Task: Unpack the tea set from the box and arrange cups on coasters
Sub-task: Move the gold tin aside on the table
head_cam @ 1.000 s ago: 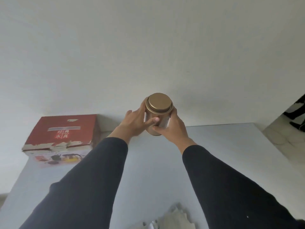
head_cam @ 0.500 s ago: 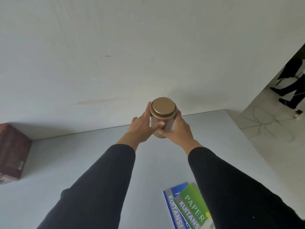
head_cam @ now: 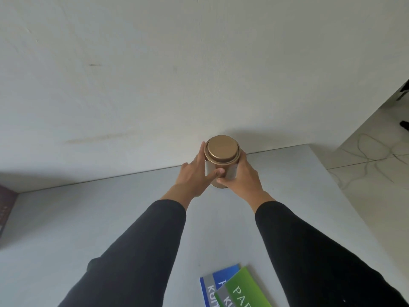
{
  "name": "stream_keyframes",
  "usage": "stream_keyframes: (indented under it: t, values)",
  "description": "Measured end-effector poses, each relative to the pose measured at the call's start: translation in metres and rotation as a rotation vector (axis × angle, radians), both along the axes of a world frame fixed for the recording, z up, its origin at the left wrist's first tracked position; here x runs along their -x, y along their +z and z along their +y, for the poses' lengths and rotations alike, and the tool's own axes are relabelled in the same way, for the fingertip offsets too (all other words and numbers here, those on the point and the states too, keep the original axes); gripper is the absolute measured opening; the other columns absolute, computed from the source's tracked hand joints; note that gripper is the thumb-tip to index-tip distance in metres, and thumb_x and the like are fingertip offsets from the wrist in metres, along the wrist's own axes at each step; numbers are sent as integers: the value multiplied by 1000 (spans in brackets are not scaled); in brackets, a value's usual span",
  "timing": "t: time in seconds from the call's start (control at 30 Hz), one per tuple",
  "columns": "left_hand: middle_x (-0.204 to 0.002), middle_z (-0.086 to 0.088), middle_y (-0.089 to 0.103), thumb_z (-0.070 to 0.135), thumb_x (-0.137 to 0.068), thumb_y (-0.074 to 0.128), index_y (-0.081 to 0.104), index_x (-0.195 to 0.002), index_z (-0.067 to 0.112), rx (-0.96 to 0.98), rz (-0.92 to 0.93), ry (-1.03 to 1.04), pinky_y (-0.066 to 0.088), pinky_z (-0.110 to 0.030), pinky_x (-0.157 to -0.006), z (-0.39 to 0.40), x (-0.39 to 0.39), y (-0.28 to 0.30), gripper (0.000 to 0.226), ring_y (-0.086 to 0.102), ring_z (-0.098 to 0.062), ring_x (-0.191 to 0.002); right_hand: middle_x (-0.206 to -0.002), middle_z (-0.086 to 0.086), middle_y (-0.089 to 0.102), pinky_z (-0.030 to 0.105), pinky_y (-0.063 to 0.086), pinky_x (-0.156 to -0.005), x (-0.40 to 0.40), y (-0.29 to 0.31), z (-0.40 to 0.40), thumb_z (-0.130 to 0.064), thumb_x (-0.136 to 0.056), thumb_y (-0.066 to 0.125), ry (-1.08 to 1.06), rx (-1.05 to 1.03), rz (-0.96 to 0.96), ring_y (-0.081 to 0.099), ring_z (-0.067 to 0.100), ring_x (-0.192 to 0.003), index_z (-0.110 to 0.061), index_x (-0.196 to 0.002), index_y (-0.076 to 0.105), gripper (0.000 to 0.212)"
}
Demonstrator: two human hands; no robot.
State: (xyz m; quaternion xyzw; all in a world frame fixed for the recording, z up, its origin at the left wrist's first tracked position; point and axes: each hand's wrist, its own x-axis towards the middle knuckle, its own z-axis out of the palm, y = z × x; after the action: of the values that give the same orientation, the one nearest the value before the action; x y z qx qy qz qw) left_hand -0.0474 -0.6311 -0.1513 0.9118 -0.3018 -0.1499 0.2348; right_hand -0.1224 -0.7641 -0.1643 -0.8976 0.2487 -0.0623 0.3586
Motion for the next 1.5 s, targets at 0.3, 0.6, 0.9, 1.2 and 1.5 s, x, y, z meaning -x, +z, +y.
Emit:
stream_keyframes:
  t: [0.3,0.6,0.9,1.2,1.5]
  values:
    - [-145,-4,45,61,-89,45,-9,-151,27,47,-80,22,41,-38,-91,-18,-1,-16,89,59,-31,-107,-130,2,54,45,48,-95,-2,-9,-15,-35,-68,81,-41,-60,-25,54,27,-117,-22,-140,24,92]
    - [-161,-2,2,61,-93,34,-23,-147,25,-52,-21,79,6,-50,-118,-7,9,-16,86,-3,-16,-148,-146,8,38,45,40,-105,15,-6,-7,-49,-75,72,-63,-1,298,41,29,-132,-15,-146,20,94]
    - [-161,5,-4,58,-96,26,-20,-149,26,-70,-97,139,3,-54,-117,69,24,26,77,-9,-15,-148,-145,6,41,44,39,-105,39,39,56,-51,-82,62,-51,14,260,42,27,-131,-17,-146,22,83]
    - [-160,6,-5,56,-97,25,-15,-150,26,-52,-236,217,4,-54,-115,212,40,91,73,-8,-16,-148,-151,7,30,39,36,-104,41,109,188,-53,-88,52,28,114,157,35,27,-136,-13,-149,14,82]
    - [-160,5,-5,55,-97,27,-12,-151,28,-2,-296,354,4,-56,-115,407,65,135,72,-8,-15,-148,-148,9,33,42,34,-107,49,152,369,-50,-88,53,157,145,42,34,28,-135,-13,-148,16,80]
